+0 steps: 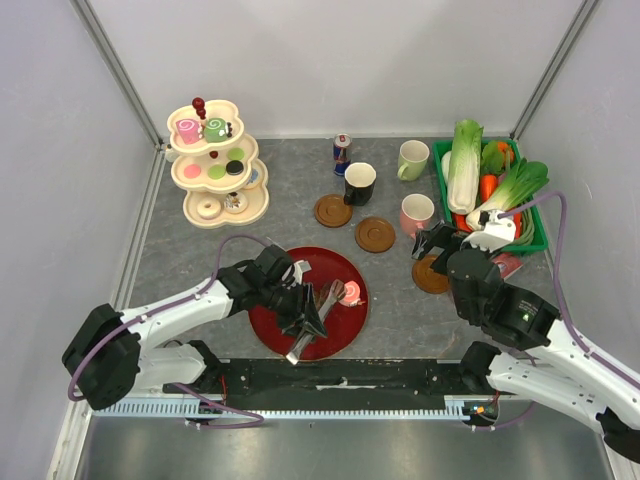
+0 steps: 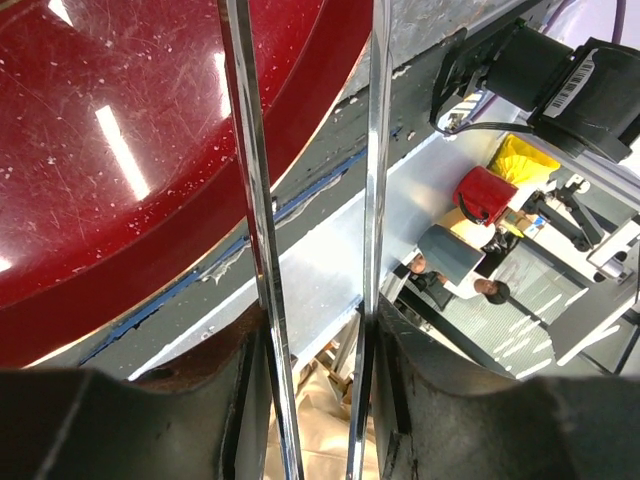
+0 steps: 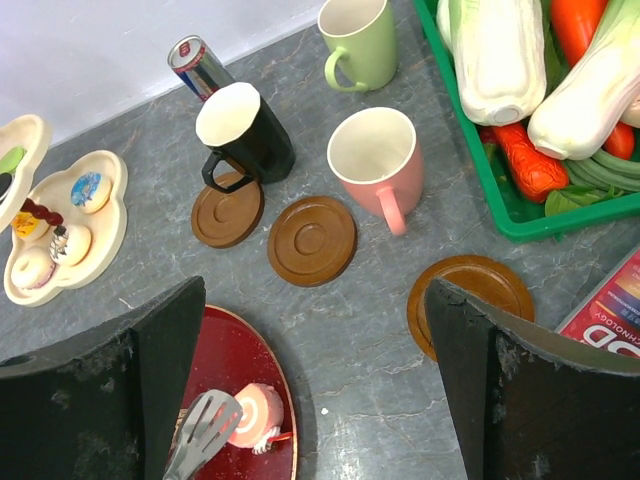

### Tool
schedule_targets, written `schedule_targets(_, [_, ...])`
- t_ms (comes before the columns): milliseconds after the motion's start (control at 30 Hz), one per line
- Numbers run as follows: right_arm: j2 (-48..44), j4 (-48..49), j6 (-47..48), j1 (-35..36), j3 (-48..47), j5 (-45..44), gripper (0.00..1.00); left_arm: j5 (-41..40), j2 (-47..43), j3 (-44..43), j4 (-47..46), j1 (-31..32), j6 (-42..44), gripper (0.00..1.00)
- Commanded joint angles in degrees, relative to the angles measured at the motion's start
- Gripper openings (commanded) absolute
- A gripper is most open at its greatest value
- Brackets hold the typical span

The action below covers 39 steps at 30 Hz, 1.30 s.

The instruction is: Serve the afternoon tea

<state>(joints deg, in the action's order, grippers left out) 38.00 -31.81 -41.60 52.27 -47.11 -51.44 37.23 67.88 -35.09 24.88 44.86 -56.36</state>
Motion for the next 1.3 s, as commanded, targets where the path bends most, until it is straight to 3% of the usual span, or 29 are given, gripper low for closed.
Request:
schedule_targets(0, [-0.7,0.3,-0.8,-0.1,0.7,-2.3,0.98,3.0,-0.9,-2.3,-1.8,0.2,-3.1,0.25])
schedule_targets(133, [-1.2,0.3,-1.0,-0.1,0.8,-3.0,0.98,3.5,-1.2,-2.8,-1.8,0.3,-3.5,0.02])
schedule_targets(567, [-3.7,0.3,-1.8,-0.1,1.5,-4.6,0.98,0.6,-8.1,-6.2,0.9,-0.1,-4.7,0.02])
schedule_targets(900, [-5.0,0.5,-1.9,-0.1,1.8,-5.9,0.98,-10.2,-13.4,-13.4,11.1,-3.6,-1.0,0.02])
schedule_targets(1067, [-5.0,2.6,-0.3,-0.1,2.0,-6.5,0.98,-14.5,-15.1,-22.4,8.2,-13.8,2.4,0.02])
schedule_targets(1267, [-3.9,3.6,2.8,-0.1,0.7,-6.5,0.98,-30.6,-10.1,-42.9,11.5,-20.7,9.9,0.02])
